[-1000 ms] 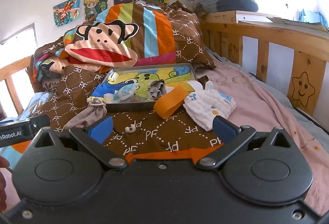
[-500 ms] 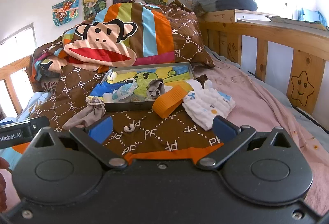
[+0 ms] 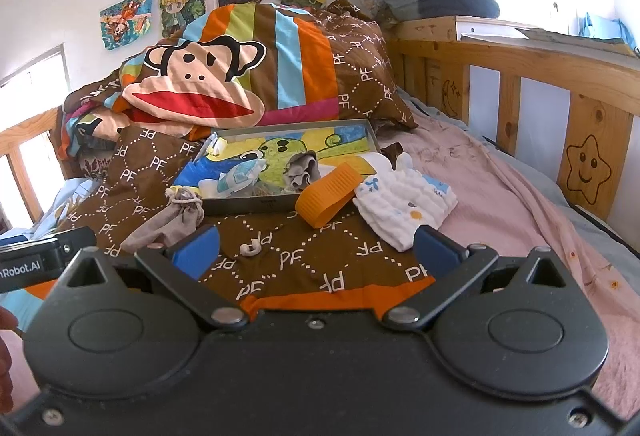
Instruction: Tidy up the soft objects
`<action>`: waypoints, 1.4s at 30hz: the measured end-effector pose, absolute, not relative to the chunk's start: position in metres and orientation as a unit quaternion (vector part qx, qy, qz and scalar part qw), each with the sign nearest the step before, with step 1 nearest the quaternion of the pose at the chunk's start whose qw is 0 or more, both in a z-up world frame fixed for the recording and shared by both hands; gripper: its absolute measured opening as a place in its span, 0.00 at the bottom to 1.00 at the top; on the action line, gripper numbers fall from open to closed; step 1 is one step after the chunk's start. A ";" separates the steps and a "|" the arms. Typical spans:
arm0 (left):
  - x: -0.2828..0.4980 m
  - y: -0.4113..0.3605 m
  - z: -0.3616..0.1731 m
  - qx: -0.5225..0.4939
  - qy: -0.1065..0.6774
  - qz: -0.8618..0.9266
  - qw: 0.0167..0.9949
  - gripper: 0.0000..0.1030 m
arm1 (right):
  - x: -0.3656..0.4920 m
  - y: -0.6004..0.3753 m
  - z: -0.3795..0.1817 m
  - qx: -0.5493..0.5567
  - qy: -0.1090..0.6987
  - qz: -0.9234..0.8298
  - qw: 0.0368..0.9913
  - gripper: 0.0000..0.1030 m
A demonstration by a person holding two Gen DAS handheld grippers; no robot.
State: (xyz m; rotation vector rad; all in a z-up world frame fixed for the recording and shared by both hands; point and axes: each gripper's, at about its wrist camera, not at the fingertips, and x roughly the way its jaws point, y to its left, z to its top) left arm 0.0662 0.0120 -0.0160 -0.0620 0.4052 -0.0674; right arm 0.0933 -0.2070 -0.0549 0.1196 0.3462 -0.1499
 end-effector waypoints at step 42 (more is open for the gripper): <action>0.099 0.012 -0.035 -0.013 0.217 -0.025 0.976 0.99 | 0.160 -0.196 -0.058 -0.003 0.253 -0.041 0.967 1.00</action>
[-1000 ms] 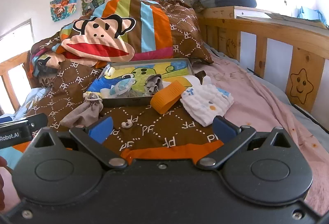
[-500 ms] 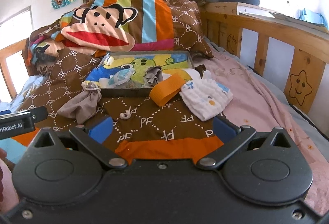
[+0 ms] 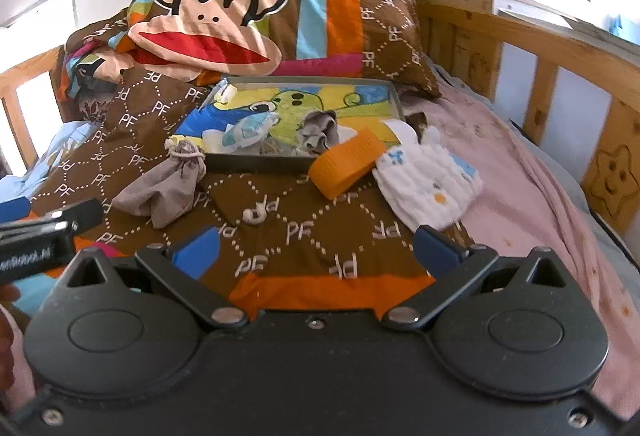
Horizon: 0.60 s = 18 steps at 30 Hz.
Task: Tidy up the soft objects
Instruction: 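Grasp the grey drawstring pouch with the left tool while the right tool grasps the white earbud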
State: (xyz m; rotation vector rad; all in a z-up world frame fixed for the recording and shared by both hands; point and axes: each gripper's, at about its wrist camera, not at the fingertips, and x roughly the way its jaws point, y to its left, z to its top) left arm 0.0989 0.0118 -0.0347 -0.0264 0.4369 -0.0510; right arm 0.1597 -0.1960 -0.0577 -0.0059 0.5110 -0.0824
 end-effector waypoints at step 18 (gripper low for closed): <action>0.217 0.035 -0.076 -0.036 0.248 -0.058 0.966 0.99 | 0.270 -0.161 -0.120 -0.091 0.291 0.091 0.948 0.97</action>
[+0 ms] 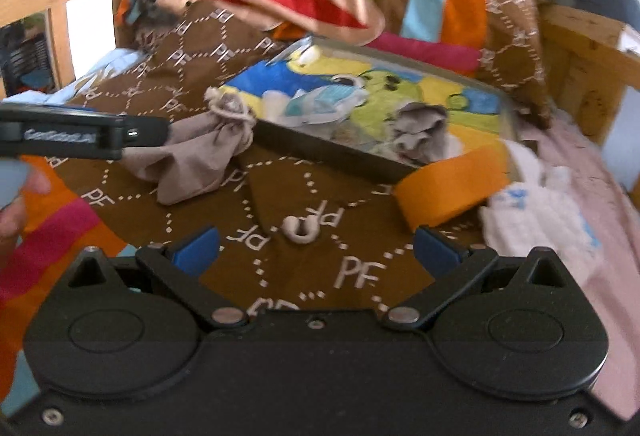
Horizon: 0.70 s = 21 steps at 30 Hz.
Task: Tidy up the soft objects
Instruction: 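Grasp the grey drawstring pouch with the left tool while the right tool grasps the white earbud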
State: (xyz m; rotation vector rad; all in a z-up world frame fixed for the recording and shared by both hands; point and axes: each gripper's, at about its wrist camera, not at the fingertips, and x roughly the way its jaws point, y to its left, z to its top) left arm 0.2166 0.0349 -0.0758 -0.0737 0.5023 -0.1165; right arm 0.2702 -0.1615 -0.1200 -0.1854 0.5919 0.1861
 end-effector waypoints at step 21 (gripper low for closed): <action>0.286 0.033 -0.118 -0.056 0.344 -0.120 0.929 0.64 | 0.330 -0.163 -0.160 -0.074 0.330 0.130 0.932 0.24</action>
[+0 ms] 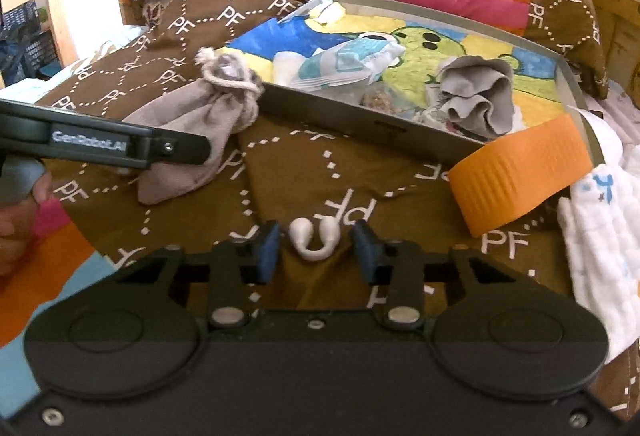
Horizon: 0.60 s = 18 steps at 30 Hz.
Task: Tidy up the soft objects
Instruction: 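Grasp the grey drawstring pouch with the left tool while the right tool grasps the white earbud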
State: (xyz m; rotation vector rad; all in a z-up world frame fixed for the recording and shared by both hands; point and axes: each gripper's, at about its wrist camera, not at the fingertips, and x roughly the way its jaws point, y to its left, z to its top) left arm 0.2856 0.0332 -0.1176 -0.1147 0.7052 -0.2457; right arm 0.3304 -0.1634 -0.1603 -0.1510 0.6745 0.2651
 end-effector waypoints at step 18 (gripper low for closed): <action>0.254 0.014 -0.100 -0.046 0.323 -0.116 0.938 0.24 | 0.313 -0.172 -0.121 -0.070 0.272 0.120 0.952 0.16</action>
